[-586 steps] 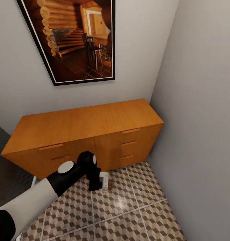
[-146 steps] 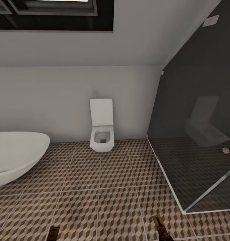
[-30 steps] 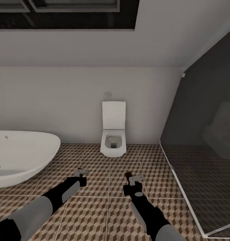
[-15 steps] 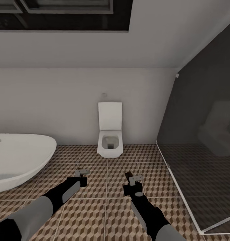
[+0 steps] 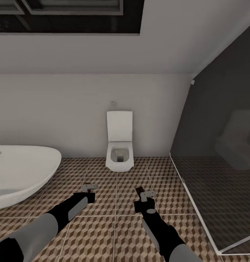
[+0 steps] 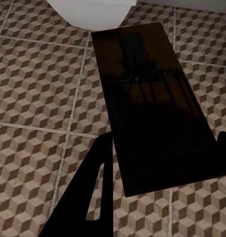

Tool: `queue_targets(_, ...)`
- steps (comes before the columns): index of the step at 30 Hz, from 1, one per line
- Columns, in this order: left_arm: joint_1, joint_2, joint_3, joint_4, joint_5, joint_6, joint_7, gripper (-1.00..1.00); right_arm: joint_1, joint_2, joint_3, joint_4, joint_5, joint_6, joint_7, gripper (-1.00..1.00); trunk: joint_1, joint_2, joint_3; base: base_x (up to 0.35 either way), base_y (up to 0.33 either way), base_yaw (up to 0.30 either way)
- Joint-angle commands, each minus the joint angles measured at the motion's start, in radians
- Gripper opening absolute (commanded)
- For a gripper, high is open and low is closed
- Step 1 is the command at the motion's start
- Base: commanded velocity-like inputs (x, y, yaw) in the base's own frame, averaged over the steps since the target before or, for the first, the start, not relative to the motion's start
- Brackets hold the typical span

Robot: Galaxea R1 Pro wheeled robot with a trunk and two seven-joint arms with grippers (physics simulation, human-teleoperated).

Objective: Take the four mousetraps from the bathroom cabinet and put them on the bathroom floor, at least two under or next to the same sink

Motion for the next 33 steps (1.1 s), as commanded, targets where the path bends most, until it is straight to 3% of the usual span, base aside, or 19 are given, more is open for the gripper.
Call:
queue_targets(1, -0.001, 0.001, -0.008, -0.003, 0.008, 0.002, 0.008, -1.00, -0.001, -0.001, 0.006, -0.002, -0.010, 0.004, -0.009, -1.00, 0.001, -0.002, -0.002, 0.000, 0.000, 0.000)
queue_targets(16, -0.001, 0.000, -0.010, -0.002, 0.008, 0.002, 0.008, -1.00, -0.001, -0.002, 0.005, -0.002, -0.010, 0.004, -0.009, -1.00, 0.058, -0.107, -0.060, 0.000, 0.000, 0.000)
queue_targets(33, -0.001, -0.011, -0.042, -0.001, 0.009, 0.002, 0.008, -1.00, -0.001, -0.002, 0.004, -0.002, -0.010, 0.004, -0.011, -1.00, 0.123, -0.226, -0.139, 0.000, 0.000, 0.000)
